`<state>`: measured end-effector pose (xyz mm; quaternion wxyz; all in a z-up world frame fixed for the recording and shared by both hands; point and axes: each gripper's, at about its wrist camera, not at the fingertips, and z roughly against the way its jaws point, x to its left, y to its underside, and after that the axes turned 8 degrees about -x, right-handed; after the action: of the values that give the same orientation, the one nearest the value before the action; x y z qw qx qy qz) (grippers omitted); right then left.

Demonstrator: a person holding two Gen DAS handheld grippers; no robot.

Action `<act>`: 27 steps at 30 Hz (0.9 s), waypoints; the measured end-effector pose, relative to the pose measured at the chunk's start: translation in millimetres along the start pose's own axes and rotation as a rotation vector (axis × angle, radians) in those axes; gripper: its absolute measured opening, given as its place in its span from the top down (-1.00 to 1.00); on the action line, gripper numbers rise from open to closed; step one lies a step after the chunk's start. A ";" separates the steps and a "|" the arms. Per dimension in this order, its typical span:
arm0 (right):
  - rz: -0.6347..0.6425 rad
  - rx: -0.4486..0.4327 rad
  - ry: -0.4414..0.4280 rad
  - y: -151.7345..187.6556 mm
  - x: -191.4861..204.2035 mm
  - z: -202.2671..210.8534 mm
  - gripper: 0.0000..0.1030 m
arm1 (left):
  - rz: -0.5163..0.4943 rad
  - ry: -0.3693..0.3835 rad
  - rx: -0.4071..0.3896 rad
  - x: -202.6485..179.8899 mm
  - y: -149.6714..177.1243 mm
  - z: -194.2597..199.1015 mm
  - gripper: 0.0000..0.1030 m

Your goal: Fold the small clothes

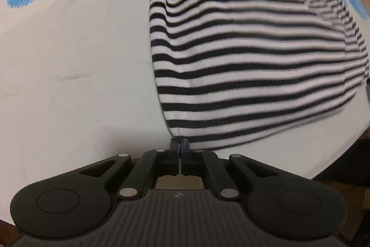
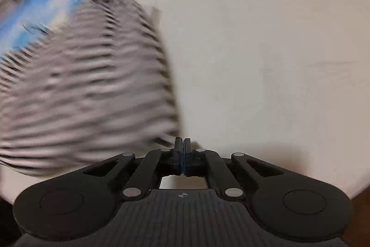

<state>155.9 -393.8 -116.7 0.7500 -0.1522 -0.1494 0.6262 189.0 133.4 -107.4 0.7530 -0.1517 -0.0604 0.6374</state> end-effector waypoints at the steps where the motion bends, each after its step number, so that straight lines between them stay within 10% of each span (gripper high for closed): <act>1: -0.012 -0.011 0.010 -2.4 -3.0 1.9 1.00 | 0.012 0.002 -0.028 -0.2 -2.9 4.8 0.87; 7: -0.089 -0.302 -0.201 -24.2 -4.0 42.5 0.94 | 0.107 0.110 -0.269 -2.1 -21.3 44.6 0.48; 11: 0.001 -0.241 -0.285 -26.0 23.7 25.5 0.93 | 0.030 0.140 -0.276 -39.8 -36.8 38.2 0.48; 16: 0.171 -0.084 -0.163 -16.6 54.9 -9.5 0.76 | -0.056 0.091 -0.219 -69.9 -45.5 18.5 0.43; 27: 0.161 -0.130 -0.152 -25.4 59.6 -12.7 0.73 | -0.087 0.014 -0.123 -75.3 -49.7 -9.6 0.42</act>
<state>194.0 -340.0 -115.7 0.6724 -0.1639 -0.2334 0.6830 225.0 51.3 -93.6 0.7697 -0.1993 -0.1006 0.5981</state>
